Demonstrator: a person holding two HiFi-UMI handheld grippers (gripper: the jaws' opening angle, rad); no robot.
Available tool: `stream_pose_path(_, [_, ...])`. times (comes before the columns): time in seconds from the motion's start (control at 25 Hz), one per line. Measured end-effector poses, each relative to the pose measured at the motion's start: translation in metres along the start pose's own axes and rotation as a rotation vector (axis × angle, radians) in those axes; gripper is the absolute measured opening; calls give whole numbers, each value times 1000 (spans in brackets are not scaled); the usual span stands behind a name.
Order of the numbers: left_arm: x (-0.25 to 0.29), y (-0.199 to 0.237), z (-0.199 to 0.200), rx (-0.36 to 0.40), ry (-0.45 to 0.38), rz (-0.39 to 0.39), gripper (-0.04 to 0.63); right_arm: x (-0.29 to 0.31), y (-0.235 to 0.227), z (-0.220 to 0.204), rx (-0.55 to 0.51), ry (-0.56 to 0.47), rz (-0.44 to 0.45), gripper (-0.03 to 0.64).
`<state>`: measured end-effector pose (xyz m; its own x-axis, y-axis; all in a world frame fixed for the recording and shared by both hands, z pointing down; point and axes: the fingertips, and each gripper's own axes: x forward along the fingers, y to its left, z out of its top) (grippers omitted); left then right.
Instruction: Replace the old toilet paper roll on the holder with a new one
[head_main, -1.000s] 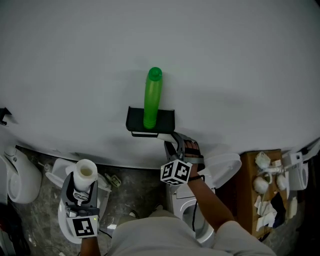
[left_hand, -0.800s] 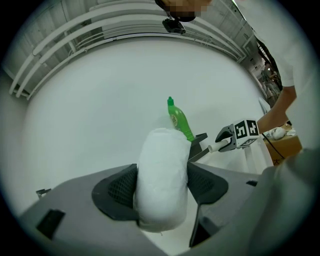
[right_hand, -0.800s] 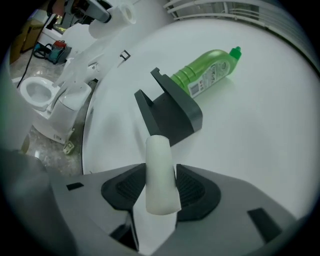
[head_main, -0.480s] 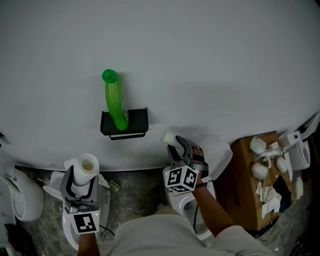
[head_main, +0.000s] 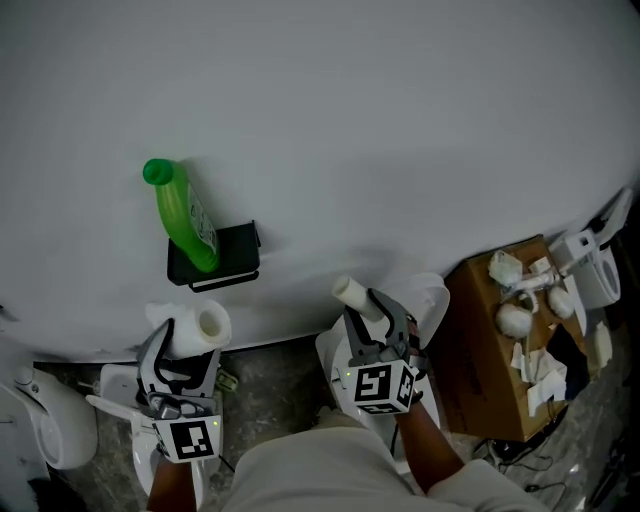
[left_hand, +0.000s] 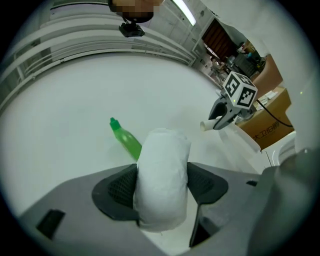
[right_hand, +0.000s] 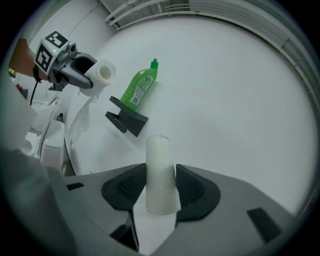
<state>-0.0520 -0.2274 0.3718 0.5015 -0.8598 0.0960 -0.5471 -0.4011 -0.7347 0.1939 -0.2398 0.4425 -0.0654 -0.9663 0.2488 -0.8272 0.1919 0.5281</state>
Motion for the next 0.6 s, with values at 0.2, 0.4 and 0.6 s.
stream_pose_path(0.2, [34, -35, 14, 22, -102, -70, 304, -6, -18, -10, 21, 5, -11, 186])
stream_pose_path(0.4, [61, -72, 30, 76, -164, -139, 304, -15, -28, -12, 104, -9, -2, 186])
stream_pose_path(0.6, [88, -120, 40, 170, -196, -241, 304, -30, -38, -15, 142, -11, -25, 184])
